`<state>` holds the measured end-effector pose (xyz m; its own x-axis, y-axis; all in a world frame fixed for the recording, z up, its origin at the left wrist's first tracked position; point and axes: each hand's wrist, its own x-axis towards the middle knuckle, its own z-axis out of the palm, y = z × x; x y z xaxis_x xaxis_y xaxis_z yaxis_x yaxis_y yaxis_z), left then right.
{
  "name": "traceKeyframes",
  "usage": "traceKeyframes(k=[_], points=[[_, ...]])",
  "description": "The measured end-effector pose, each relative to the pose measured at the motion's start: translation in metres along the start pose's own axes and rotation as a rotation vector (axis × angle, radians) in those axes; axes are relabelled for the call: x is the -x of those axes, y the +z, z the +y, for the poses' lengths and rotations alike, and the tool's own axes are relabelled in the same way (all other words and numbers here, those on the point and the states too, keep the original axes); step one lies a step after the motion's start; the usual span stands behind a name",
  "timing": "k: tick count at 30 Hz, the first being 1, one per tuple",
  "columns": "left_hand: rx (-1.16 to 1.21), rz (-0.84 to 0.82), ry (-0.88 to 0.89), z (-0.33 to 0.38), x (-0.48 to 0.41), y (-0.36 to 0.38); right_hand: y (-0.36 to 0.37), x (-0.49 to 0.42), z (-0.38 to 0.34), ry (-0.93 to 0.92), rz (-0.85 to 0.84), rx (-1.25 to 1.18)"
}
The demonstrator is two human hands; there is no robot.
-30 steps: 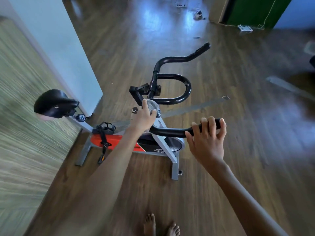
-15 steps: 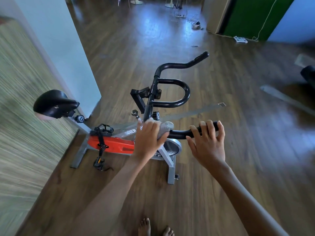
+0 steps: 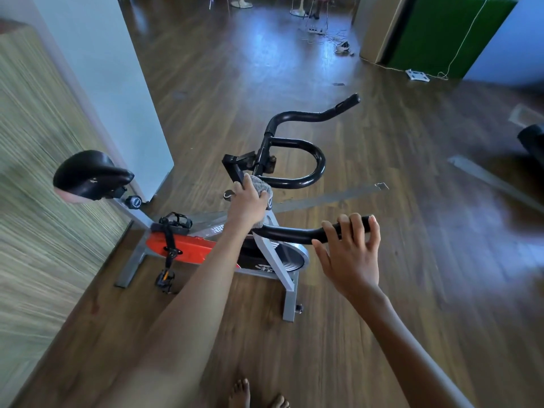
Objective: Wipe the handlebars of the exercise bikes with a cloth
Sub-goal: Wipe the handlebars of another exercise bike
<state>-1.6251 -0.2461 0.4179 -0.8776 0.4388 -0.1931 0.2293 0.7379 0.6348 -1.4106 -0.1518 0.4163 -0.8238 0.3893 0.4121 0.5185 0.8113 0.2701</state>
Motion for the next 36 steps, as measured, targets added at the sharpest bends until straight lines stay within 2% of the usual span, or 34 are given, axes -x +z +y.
traceKeyframes(k=[2,4,6,9,17,21,24,26,28,30,33,36], points=[[-0.147,0.072,0.057,0.003,0.000,0.001,0.000,0.000,0.000,0.000,0.000,-0.004],[-0.272,0.150,0.216,0.001,0.006,0.006,0.002,0.001,0.000,-0.002,0.006,-0.011],[-0.328,0.096,0.303,-0.003,0.010,0.008,0.003,0.000,0.000,-0.003,0.017,-0.018],[-0.302,-0.006,0.251,-0.010,0.011,0.007,0.005,0.001,0.001,-0.013,0.012,-0.026],[-0.275,-0.078,0.169,-0.005,-0.014,-0.002,0.003,-0.001,0.004,-0.020,0.029,-0.052],[-0.326,0.103,0.256,-0.007,0.007,0.003,-0.004,0.006,0.013,0.002,0.114,-0.229],[-0.339,0.203,0.352,-0.008,0.035,-0.001,-0.008,0.018,0.022,0.133,0.213,-0.408],[-0.295,0.229,0.389,-0.010,0.059,0.000,-0.009,0.030,0.030,0.233,0.203,-0.526],[-0.230,0.258,0.377,-0.014,0.087,0.006,-0.009,0.041,0.040,0.291,0.115,-0.646],[-0.137,0.291,0.335,-0.018,0.119,0.015,-0.003,0.050,0.056,0.302,-0.085,-0.686],[-0.072,0.303,0.285,-0.023,0.168,0.047,0.019,0.064,0.091,0.207,-0.488,-0.621],[-0.105,0.219,0.194,-0.009,0.195,0.095,0.039,0.074,0.132,0.086,-0.670,-0.545]])
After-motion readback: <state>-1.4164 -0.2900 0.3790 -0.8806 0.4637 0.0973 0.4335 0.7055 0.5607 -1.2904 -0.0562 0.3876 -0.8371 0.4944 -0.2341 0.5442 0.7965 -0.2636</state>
